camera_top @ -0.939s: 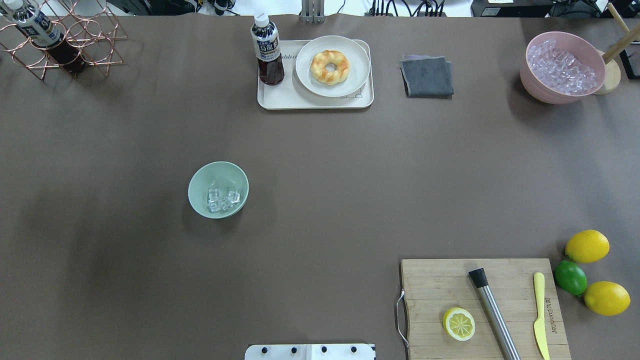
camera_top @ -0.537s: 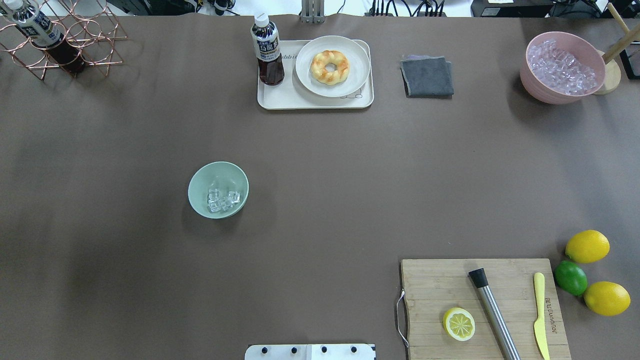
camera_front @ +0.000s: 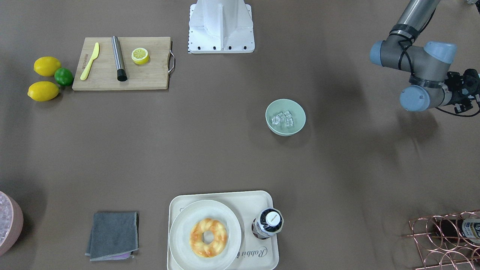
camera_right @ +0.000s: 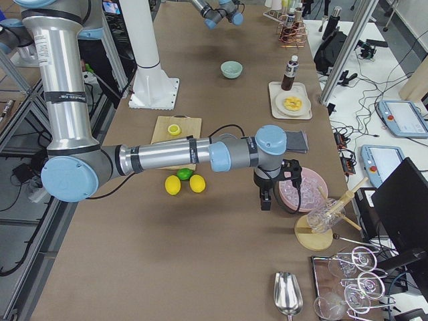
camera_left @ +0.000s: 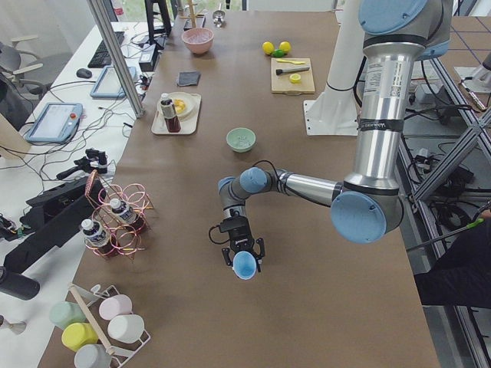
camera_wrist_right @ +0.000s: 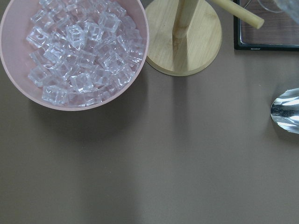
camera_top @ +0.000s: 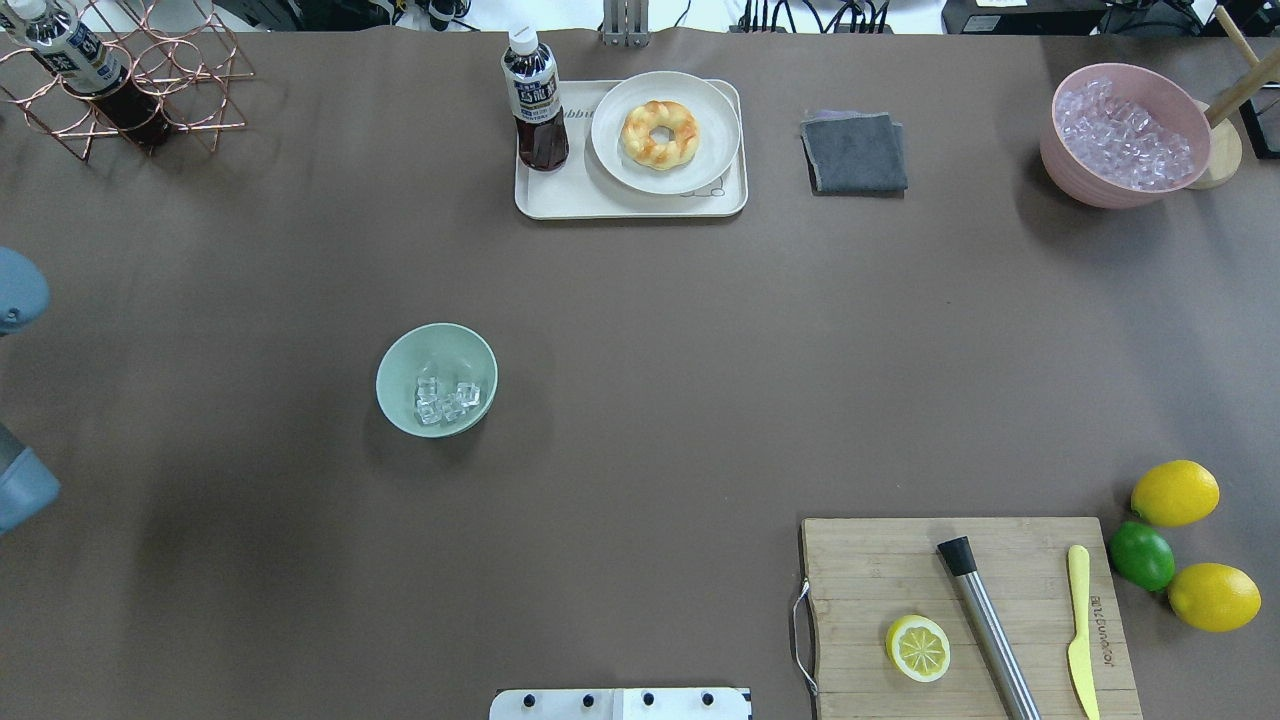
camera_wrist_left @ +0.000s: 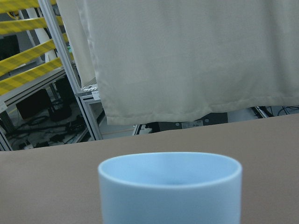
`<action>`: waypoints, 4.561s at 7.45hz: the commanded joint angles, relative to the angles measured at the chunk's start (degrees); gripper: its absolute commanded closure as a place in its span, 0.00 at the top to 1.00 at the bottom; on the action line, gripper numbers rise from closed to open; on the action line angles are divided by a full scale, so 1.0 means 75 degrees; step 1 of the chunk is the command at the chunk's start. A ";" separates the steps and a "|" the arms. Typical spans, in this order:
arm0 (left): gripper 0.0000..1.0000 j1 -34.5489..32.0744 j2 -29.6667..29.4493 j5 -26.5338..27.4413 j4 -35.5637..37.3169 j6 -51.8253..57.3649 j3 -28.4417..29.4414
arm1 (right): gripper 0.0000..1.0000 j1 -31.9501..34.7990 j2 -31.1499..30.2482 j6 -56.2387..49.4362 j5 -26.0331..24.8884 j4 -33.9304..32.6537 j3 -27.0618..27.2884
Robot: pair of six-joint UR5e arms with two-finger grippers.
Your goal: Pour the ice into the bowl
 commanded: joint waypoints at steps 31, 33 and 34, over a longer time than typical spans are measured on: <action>0.97 0.1122 -0.1576 -0.0065 0.1250 -0.1497 0.0268 | 0.99 -0.8881 0.7619 0.8747 -0.4815 -0.0512 -0.2608; 0.97 0.1182 -0.1530 -0.0264 0.2209 -0.1231 -0.1307 | 0.99 -0.9012 0.7843 0.8736 -0.5084 0.0075 -0.3430; 0.97 0.1089 -0.1552 -0.0264 0.2586 -0.0509 -0.2257 | 0.98 -0.9012 0.7879 0.8736 -0.5086 0.0205 -0.3562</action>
